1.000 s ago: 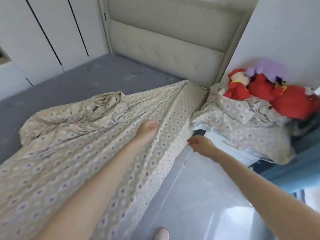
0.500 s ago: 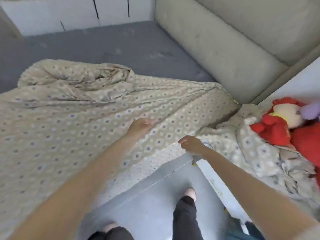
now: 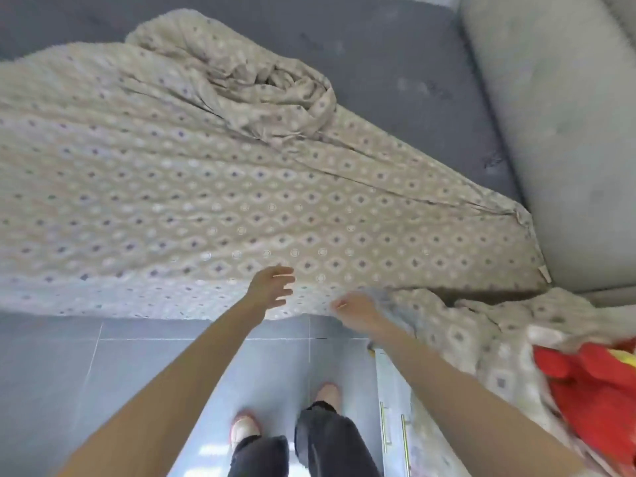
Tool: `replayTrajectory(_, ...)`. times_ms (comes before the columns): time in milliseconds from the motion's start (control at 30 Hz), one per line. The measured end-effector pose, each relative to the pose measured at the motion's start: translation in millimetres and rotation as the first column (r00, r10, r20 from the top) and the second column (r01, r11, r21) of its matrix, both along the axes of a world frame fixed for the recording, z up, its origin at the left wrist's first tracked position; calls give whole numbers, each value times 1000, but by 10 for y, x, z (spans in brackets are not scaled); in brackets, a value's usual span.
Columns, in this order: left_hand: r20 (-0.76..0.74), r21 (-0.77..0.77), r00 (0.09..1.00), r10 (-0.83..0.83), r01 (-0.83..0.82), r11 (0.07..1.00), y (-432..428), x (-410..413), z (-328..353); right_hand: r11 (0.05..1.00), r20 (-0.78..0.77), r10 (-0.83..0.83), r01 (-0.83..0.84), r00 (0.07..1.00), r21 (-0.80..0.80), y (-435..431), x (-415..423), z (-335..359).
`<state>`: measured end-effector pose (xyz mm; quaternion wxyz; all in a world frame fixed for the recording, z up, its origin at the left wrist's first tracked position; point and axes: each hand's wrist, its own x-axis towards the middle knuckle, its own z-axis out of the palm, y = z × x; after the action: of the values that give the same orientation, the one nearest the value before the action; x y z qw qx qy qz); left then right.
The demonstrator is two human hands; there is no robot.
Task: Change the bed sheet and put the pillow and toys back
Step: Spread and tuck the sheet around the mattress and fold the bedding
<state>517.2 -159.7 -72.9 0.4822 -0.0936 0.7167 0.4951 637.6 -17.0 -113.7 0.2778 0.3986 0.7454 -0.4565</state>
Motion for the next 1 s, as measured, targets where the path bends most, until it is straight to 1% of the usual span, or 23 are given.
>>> replayTrajectory(100, 32, -5, 998, 50, -50, 999, 21, 152, -466, 998, 36, -63, 62, 997, 14, -22, 102, -533)
replayTrajectory(167, 56, -6, 997, 50, -50, 999, 55, 285, -952, 995, 49, -98, 98, 994, 2, -33, 200, -1017)
replayTrajectory(267, 103, -41, 994, 41, -37, 998, 100, 430, -1575, 973, 108, -217, 224, 970, -55, 5, 335, -1636)
replayTrajectory(367, 147, -69, 988, 51, -41, 997, 211, 556, -2428, 928, 144, -342, 358, 929, -108, 82, 429, -2459)
replayTrajectory(400, 160, -76, 986, 40, -29, 997, 248, 592, -2780, 894, 137, -410, 428, 902, -137, 99, 467, -2818)
replayTrajectory(433, 209, -89, 976, 61, -43, 995, 273, 593, -2997, 855, 171, -468, 493, 867, -162, 134, 468, -2967)
replayTrajectory(500, 322, -105, 942, 90, -59, 993, 321, 643, -3500, 790, 193, -550, 581, 813, -196, 163, 494, -3418)
replayTrajectory(533, 353, -105, 933, 68, -33, 994, 349, 661, -3842, 764, 189, -576, 606, 795, -221, 187, 514, -3748)
replayTrajectory(567, 375, -111, 926, 49, -8, 994, 384, 659, -4099, 733, 192, -607, 636, 772, -241, 218, 501, -3966)
replayTrajectory(600, 392, -123, 920, 20, 31, 992, 414, 640, -4302, 721, 192, -617, 647, 763, -249, 267, 493, -4128)
replayTrajectory(667, 415, -87, 909, -20, 61, 994, 507, 668, -4760, 671, 166, -665, 680, 728, -297, 328, 517, -4546)
replayTrajectory(767, 498, 15, 865, 64, -83, 996, 723, 709, -5251, 536, 163, -753, 739, 637, -408, 439, 527, -5000)
replayTrajectory(867, 482, 83, 871, 99, -158, 984, 970, 718, -5627, 453, 146, -813, 770, 563, -449, 584, 509, -5386)
replayTrajectory(933, 460, 134, 879, 127, -210, 969, 1085, 712, -5817, 374, 126, -867, 797, 482, -474, 695, 503, -5569)
replayTrajectory(1000, 431, 142, 888, 158, -240, 960, 1150, 717, -6005, 304, 103, -912, 822, 398, -482, 815, 523, -5688)
